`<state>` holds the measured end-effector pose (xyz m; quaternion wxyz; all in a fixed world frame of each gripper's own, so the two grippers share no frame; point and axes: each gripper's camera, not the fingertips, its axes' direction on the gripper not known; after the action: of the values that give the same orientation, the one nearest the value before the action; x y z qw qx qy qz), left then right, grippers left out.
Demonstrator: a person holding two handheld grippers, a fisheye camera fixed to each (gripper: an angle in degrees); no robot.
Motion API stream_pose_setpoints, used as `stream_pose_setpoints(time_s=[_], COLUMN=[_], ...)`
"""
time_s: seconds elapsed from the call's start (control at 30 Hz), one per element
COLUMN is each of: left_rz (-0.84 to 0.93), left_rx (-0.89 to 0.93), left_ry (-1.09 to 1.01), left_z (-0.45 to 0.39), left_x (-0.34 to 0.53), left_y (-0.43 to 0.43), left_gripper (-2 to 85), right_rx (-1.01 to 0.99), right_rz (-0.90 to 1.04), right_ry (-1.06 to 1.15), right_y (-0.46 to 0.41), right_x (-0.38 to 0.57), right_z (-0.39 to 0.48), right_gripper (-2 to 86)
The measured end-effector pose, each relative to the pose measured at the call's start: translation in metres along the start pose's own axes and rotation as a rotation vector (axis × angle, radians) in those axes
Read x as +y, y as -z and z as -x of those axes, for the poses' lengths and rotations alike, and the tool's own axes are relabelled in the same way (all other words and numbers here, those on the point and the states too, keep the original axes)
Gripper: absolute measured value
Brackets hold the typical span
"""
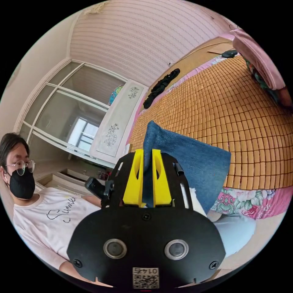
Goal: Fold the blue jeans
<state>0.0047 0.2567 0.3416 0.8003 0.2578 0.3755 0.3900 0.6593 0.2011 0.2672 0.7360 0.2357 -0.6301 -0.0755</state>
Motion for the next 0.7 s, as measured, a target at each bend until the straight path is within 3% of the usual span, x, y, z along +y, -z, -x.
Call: stream_pose_setpoints(time_s=[0.13, 0.23, 0.43, 0.53, 0.63, 0.7], left_rz=[0.151, 0.161, 0.126, 0.141, 0.278, 0.297], left_rx=[-0.258, -0.295, -0.232, -0.215, -0.331, -0.330], left_ry=[0.335, 0.528, 0.481, 0.391, 0.345, 0.335], left_z=[0.086, 0.128, 0.139, 0.132, 0.139, 0.143], left_x=[0.074, 0.112, 0.086, 0.057, 0.051, 0.056], left_y=[0.031, 0.053, 0.031, 0.001, -0.037, -0.045], left_gripper=[6.9, 6.1, 5.4, 5.2, 3.9, 3.8], right_rx=[0.005, 0.080, 0.455, 0.455, 0.464, 0.511], right_rz=[0.183, 0.250, 0.522, 0.566, 0.691, 0.652], right_ry=[-0.029, -0.030, -0.035, -0.061, -0.089, -0.003], right_y=[-0.113, -0.145, -0.181, -0.192, -0.206, -0.193], right_x=[-0.004, 0.021, 0.111, 0.146, 0.164, 0.168], right_z=[-0.015, -0.024, -0.051, -0.066, -0.079, -0.073], right_gripper=[2.3, 0.5, -0.2, -0.1, 0.1, 0.5])
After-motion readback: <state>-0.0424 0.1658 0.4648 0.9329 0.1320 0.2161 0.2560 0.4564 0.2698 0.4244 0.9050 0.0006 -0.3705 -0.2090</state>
